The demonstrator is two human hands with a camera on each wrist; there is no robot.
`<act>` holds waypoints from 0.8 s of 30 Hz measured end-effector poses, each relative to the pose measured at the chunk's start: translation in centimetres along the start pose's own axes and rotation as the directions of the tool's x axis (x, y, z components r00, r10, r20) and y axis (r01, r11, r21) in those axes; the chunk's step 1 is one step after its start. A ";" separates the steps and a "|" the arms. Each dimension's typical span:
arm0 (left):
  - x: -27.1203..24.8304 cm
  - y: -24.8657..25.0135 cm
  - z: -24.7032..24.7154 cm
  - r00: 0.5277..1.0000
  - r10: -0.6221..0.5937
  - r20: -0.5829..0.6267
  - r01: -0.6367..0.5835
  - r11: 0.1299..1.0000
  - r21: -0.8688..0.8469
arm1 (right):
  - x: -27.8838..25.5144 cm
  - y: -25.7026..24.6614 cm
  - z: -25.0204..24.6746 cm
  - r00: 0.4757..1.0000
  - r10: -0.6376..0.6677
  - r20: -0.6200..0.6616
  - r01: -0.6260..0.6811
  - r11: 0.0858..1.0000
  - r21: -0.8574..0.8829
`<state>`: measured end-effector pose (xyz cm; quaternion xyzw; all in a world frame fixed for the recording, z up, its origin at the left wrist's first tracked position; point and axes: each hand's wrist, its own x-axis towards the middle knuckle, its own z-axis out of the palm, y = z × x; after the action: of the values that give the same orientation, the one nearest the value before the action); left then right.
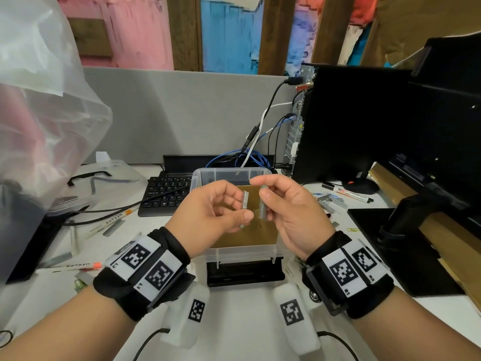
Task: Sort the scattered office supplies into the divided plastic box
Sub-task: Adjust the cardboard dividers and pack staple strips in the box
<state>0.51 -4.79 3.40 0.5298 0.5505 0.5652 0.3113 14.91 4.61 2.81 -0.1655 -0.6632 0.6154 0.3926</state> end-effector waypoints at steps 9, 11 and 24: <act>0.0 0.0 0.2 0.999 0.032 -0.010 -0.031 0.993 0.118 | 0.2 0.2 0.0 0.999 -0.016 0.045 0.019 0.998 -0.068; 0.0 -0.1 0.1 0.999 0.038 -0.018 -0.035 0.990 0.138 | 0.2 0.3 0.0 0.999 -0.021 0.036 0.023 0.998 -0.066; -0.1 0.0 0.2 0.999 0.017 -0.034 -0.012 0.990 0.139 | 0.2 0.3 0.1 1.000 -0.020 0.005 0.020 1.000 -0.006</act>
<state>0.73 -4.77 3.33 0.5441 0.5901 0.5368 0.2599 14.65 4.69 2.63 -0.1586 -0.6676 0.6098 0.3967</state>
